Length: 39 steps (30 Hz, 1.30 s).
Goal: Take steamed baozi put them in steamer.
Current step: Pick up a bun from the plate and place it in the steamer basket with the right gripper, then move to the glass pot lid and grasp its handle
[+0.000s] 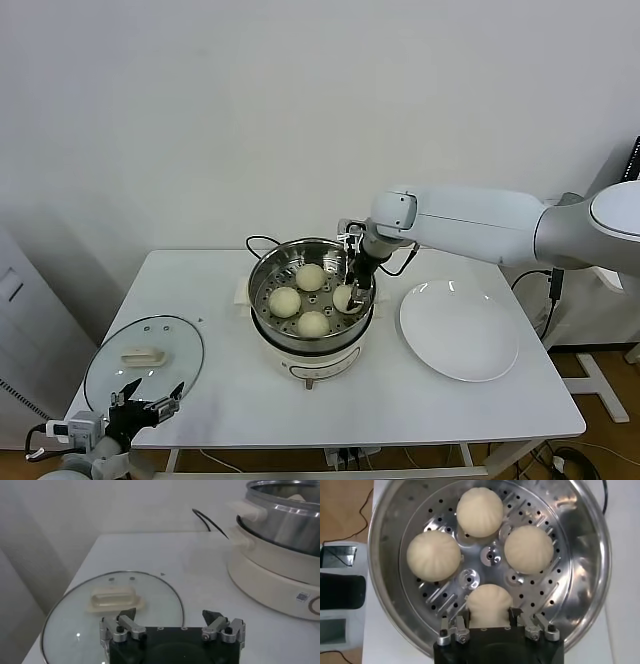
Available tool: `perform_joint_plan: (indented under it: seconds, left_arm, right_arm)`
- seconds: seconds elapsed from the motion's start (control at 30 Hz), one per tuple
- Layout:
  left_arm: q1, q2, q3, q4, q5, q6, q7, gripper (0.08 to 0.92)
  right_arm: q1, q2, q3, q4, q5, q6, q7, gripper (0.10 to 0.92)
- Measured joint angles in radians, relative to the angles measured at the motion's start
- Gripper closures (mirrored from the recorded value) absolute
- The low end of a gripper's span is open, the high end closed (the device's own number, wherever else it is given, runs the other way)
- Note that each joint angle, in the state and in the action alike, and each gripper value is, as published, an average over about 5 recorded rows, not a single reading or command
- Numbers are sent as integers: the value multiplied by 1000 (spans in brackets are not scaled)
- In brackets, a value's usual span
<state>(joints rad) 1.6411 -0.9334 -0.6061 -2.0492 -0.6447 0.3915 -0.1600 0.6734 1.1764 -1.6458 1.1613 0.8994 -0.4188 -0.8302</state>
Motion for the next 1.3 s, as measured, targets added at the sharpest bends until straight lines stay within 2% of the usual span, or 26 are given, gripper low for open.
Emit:
perform_joint_plan:
  seconds: [0.13, 0.27, 0.53, 0.83, 1.3]
  left_arm:
    - [1, 0, -2, 0, -2, 0, 0, 177]
    - [3, -1, -4, 0, -4, 0, -1, 177]
    - [5, -7, -7, -4, -5, 0, -1, 177]
    - [-3, -21, -8, -9, -5, 2, -3, 177]
    - [-12, -32, -19, -9, -27, -3, -4, 177]
  right_arm:
    - [-6, -7, 19, -5, 8, -2, 3, 253]
    - [-3, -21, 46, -5, 28, -7, 5, 207]
    - [-4, -97, 130, 8, 115, 12, 37, 203]
    - [-74, -248, 276, 37, 219, 120, 145, 203]
    - [-434, -464, 723, 114, 248, 331, 361, 203]
